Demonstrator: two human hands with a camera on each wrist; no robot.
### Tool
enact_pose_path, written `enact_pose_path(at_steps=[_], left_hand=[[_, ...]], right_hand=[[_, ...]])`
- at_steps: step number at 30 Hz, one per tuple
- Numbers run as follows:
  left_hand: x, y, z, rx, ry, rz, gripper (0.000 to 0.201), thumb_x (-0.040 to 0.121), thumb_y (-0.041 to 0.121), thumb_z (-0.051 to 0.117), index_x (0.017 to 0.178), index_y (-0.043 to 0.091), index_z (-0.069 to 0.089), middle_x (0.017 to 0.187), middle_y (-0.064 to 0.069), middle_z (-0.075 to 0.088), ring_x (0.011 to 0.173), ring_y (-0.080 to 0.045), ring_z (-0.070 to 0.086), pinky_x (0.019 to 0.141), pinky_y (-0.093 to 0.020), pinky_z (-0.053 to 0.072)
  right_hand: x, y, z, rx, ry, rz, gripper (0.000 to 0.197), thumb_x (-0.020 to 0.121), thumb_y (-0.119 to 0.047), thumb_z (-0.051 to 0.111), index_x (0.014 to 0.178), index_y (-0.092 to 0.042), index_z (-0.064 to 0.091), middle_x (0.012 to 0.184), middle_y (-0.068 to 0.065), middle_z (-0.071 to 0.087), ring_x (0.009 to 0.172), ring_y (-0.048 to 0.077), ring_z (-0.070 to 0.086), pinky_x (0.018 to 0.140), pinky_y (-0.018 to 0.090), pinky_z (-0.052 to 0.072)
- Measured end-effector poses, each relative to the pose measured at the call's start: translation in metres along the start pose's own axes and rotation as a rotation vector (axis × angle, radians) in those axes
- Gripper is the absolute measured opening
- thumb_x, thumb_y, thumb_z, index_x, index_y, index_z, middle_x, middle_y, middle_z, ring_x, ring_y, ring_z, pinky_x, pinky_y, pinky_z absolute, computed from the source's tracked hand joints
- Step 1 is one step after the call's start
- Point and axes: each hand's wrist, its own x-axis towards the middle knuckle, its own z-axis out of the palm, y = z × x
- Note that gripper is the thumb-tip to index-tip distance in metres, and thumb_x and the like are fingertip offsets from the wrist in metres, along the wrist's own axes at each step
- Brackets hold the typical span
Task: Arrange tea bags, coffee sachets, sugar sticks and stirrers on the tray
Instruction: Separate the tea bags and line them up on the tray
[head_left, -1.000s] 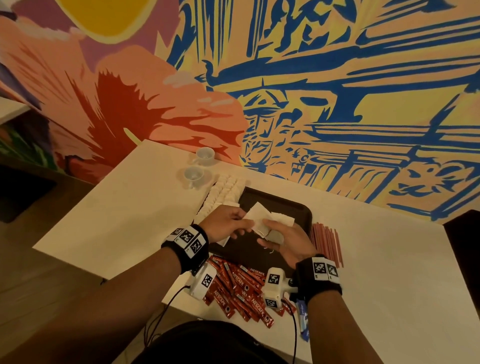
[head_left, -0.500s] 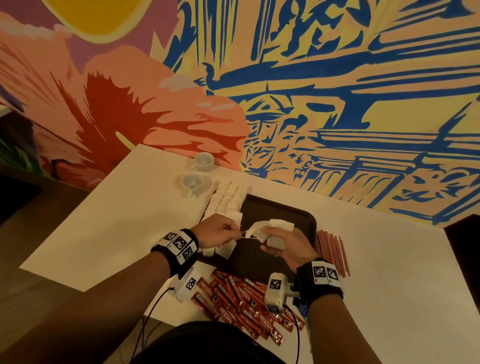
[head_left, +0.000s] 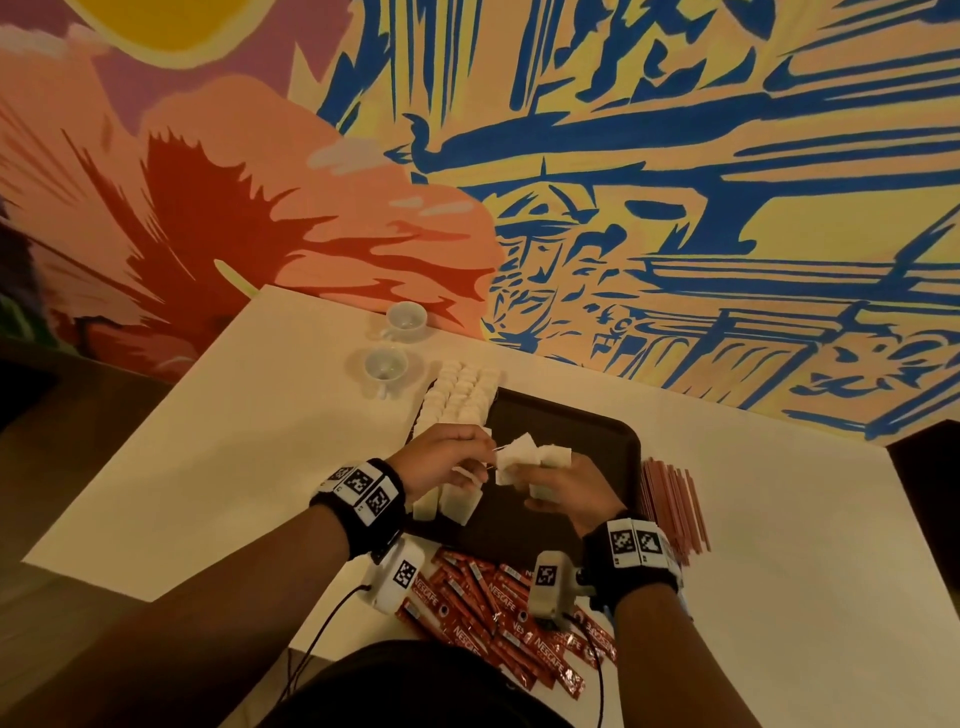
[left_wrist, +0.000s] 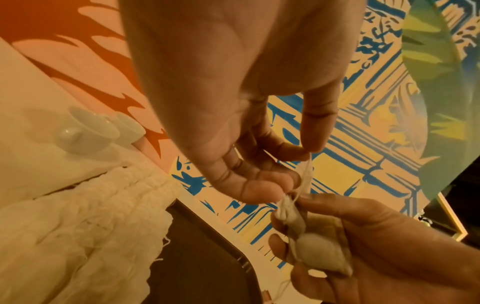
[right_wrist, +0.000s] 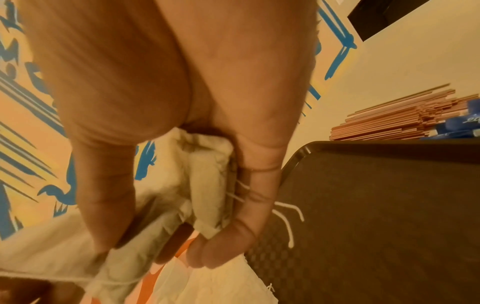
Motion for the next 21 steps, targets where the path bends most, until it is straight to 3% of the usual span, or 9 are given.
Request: enact_pose_path(at_steps=[5, 9, 14, 17, 21], left_hand=[[0.004, -0.003, -0.006, -0.264, -0.071, -0.062, 0.005, 0.080, 0.015, 0.067, 0.083, 0.014, 0.064, 0.083, -0.004, 0.062, 0.077, -0.018, 0.061, 0.064, -0.027, 0.048], [0.007, -0.006, -0.014, -0.308, -0.098, -0.114, 0.011, 0.074, 0.016, 0.065, 0.084, 0.016, 0.061, 0.083, -0.001, 0.061, 0.072, -0.015, 0.057, 0.062, -0.026, 0.045], [0.008, -0.007, -0.022, -0.300, -0.136, -0.115, 0.014, 0.074, 0.011, 0.061, 0.087, 0.016, 0.057, 0.079, -0.005, 0.062, 0.068, -0.014, 0.053, 0.060, -0.025, 0.046], [0.011, -0.006, -0.029, -0.219, -0.142, -0.139, 0.022, 0.076, 0.015, 0.062, 0.097, 0.016, 0.059, 0.073, -0.004, 0.057, 0.065, -0.015, 0.049, 0.059, -0.027, 0.041], [0.015, -0.007, -0.039, 0.101, -0.099, -0.154, 0.013, 0.092, 0.017, 0.062, 0.104, 0.013, 0.065, 0.070, -0.004, 0.061, 0.060, -0.015, 0.051, 0.056, -0.027, 0.040]], right_hand=[[0.004, 0.000, 0.005, -0.019, 0.006, 0.015, 0.023, 0.084, -0.023, 0.080, 0.104, -0.012, 0.075, 0.099, 0.014, 0.075, 0.090, 0.021, 0.069, 0.083, 0.038, 0.057], [0.005, 0.002, 0.008, -0.038, -0.007, -0.001, 0.022, 0.085, -0.023, 0.080, 0.104, -0.014, 0.075, 0.102, 0.012, 0.076, 0.093, 0.020, 0.071, 0.091, 0.045, 0.057], [0.007, 0.003, 0.015, -0.061, -0.021, -0.021, 0.024, 0.083, -0.022, 0.081, 0.105, -0.013, 0.075, 0.100, 0.013, 0.075, 0.090, 0.017, 0.070, 0.085, 0.037, 0.056], [0.008, 0.006, 0.017, 0.001, 0.016, -0.006, 0.026, 0.079, -0.020, 0.082, 0.104, -0.012, 0.076, 0.099, 0.006, 0.077, 0.093, 0.020, 0.071, 0.086, 0.039, 0.057], [0.008, 0.007, 0.016, 0.112, 0.047, -0.015, 0.029, 0.077, -0.018, 0.082, 0.104, -0.008, 0.075, 0.101, 0.012, 0.075, 0.096, 0.026, 0.071, 0.084, 0.039, 0.056]])
